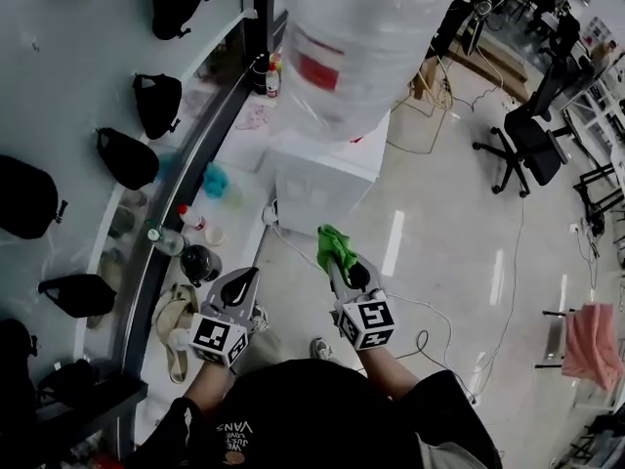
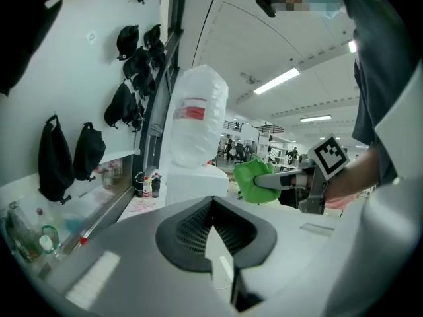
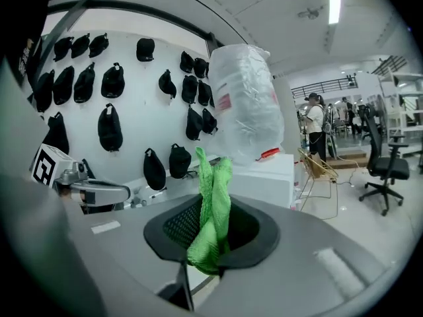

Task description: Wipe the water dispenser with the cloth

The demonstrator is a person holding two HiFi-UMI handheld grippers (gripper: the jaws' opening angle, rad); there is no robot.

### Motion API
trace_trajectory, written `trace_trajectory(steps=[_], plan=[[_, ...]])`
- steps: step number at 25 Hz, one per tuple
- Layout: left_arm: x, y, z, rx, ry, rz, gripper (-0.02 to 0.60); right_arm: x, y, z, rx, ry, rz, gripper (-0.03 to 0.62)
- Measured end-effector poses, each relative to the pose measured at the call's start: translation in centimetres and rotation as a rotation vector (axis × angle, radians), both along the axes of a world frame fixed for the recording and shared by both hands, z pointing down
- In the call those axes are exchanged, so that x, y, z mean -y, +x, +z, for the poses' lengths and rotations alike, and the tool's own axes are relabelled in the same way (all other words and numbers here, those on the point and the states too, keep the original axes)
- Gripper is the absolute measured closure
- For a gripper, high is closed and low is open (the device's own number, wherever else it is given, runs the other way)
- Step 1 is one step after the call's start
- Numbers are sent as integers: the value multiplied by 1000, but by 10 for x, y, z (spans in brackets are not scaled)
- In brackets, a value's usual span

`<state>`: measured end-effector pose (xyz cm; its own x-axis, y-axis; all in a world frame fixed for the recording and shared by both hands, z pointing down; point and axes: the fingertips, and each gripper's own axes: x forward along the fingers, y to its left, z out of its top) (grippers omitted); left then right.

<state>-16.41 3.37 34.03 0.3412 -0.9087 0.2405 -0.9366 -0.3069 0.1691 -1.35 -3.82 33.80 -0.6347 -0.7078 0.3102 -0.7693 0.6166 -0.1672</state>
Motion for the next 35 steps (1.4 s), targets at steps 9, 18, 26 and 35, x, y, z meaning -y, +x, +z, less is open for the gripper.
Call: trace_trajectory(steps=[9, 18, 26, 35], plan=[[56, -41, 40, 17, -19, 114, 580, 62, -63, 24, -7, 52, 101, 516], [70, -72, 74, 20, -36, 159, 580, 132, -145, 64, -7, 125, 104, 516], [58, -90, 100, 20, -98, 161, 580, 178, -172, 88, -39, 167, 141, 516], [72, -66, 102, 12, -83, 163, 580, 189, -104, 103, -53, 155, 264, 517]])
